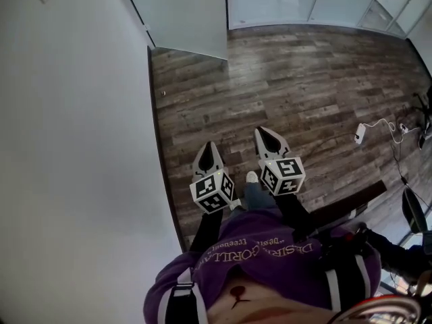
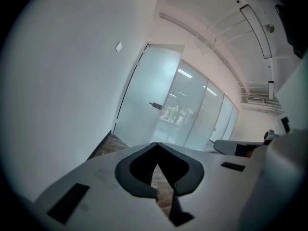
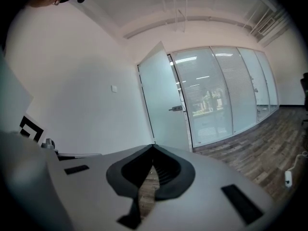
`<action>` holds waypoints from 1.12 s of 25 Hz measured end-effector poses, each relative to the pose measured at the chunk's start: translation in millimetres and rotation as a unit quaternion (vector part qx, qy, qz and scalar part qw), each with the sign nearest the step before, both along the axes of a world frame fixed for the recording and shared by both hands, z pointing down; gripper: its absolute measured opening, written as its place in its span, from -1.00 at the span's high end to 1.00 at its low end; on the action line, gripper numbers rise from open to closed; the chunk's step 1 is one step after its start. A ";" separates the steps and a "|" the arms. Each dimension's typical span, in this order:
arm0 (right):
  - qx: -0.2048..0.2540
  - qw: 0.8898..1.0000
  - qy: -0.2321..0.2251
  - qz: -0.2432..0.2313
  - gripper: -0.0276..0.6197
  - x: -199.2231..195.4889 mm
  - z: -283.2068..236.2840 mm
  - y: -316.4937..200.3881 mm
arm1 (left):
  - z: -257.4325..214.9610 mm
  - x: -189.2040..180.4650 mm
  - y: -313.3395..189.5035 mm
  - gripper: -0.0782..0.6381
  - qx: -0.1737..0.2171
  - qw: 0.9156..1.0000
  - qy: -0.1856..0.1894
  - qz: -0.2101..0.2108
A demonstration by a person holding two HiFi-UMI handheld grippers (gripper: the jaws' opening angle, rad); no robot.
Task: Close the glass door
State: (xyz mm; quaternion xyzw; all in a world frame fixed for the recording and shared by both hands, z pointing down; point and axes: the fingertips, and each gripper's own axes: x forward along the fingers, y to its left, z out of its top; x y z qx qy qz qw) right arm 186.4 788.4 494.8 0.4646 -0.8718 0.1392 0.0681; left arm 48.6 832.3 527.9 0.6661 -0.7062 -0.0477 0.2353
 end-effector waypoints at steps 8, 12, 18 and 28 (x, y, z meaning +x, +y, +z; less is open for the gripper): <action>-0.004 1.000 -0.007 -0.030 0.92 -21.5 3.5 -60.6 | -0.6 -15.5 -54.3 0.78 -0.001 1.000 -0.012 -0.023; -0.001 0.999 -0.012 -0.045 0.92 -28.1 -6.7 -106.6 | -12.9 -17.9 -98.5 0.78 0.005 0.999 -0.025 -0.034; -0.002 0.998 -0.011 -0.058 0.92 -18.0 -11.3 -164.0 | -20.9 -4.3 -153.2 0.78 0.008 0.999 -0.028 -0.042; -0.010 0.997 -0.012 -0.072 0.92 -5.8 -4.5 -221.9 | -17.6 8.3 -206.8 0.78 0.005 0.998 -0.023 -0.060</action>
